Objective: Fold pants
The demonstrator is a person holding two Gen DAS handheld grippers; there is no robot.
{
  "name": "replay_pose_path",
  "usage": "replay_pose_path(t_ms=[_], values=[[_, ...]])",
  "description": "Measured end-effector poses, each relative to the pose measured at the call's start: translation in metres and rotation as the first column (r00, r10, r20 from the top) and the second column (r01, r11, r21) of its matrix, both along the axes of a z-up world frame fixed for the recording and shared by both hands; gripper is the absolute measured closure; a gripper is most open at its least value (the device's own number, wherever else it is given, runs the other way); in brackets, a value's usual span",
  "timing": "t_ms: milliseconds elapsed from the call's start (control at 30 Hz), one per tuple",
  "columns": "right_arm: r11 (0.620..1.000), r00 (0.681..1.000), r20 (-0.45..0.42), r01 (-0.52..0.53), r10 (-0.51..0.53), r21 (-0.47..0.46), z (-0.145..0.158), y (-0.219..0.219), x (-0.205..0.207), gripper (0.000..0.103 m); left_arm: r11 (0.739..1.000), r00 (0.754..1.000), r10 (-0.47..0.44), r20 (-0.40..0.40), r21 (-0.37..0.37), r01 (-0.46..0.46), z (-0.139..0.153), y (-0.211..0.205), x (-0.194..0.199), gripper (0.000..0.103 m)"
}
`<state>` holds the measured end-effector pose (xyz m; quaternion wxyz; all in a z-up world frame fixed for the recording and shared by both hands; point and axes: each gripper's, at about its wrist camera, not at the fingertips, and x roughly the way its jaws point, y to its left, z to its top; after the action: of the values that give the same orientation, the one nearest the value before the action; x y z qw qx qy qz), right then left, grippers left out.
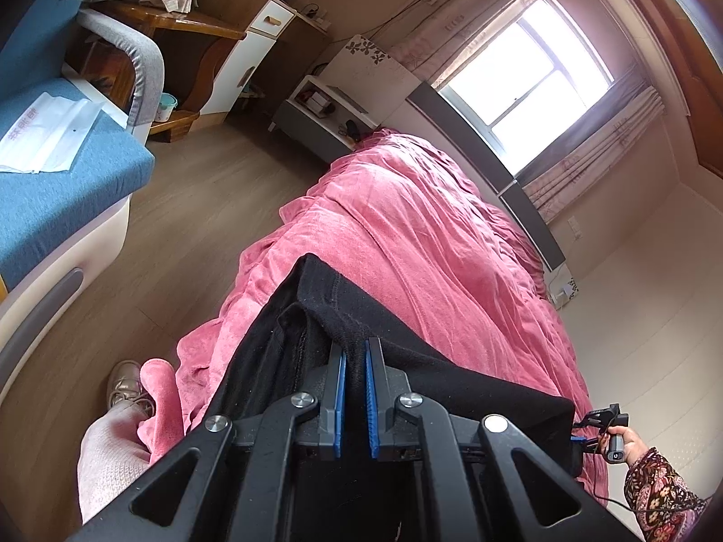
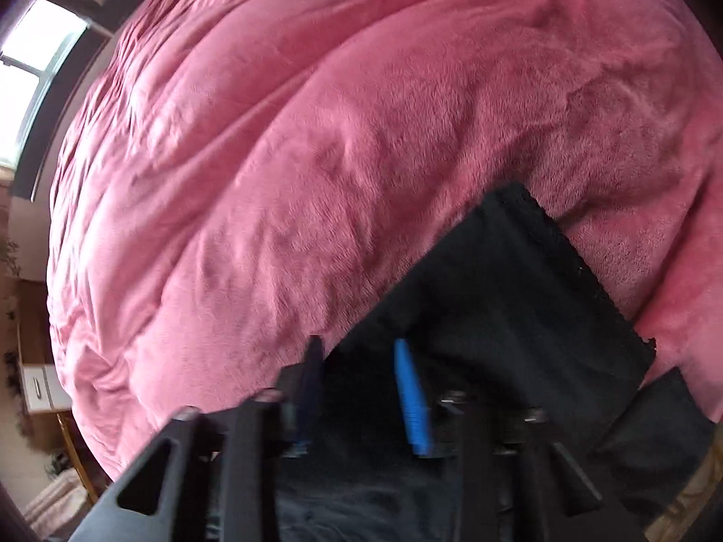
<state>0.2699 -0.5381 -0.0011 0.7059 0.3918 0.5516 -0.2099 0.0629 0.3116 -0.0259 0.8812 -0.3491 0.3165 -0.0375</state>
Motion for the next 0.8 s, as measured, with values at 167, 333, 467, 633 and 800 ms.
replay_pose_path(t_ms=[167,333,467,633,800], values=[[1.000,0.998,0.063,-0.003,0.001,0.030,0.004,-0.001,-0.021,0.095,1.000,1.000,0.006,-0.005,-0.022,-0.006,-0.006,0.002,0.003,0.096],[0.998,0.974,0.223,0.025,-0.037,0.055,0.046,-0.015,-0.043,0.097,0.998,1.000,0.016,0.007,-0.065,-0.015,-0.005,0.006,0.003,0.096],[0.997,0.896,0.442,0.023,-0.053,0.073,0.095,-0.027,-0.068,0.103,0.997,0.998,0.018,0.058,-0.074,-0.014,0.009,0.008,-0.002,0.096],[0.999,0.867,0.498,-0.038,0.028,0.010,0.123,-0.031,-0.098,0.102,0.999,0.996,-0.016,0.083,-0.027,0.018,0.021,0.005,-0.011,0.096],[0.991,0.912,0.400,-0.121,0.089,0.056,0.085,-0.013,-0.084,0.066,0.998,0.998,0.004,0.068,-0.065,0.000,0.011,0.005,-0.020,0.096]])
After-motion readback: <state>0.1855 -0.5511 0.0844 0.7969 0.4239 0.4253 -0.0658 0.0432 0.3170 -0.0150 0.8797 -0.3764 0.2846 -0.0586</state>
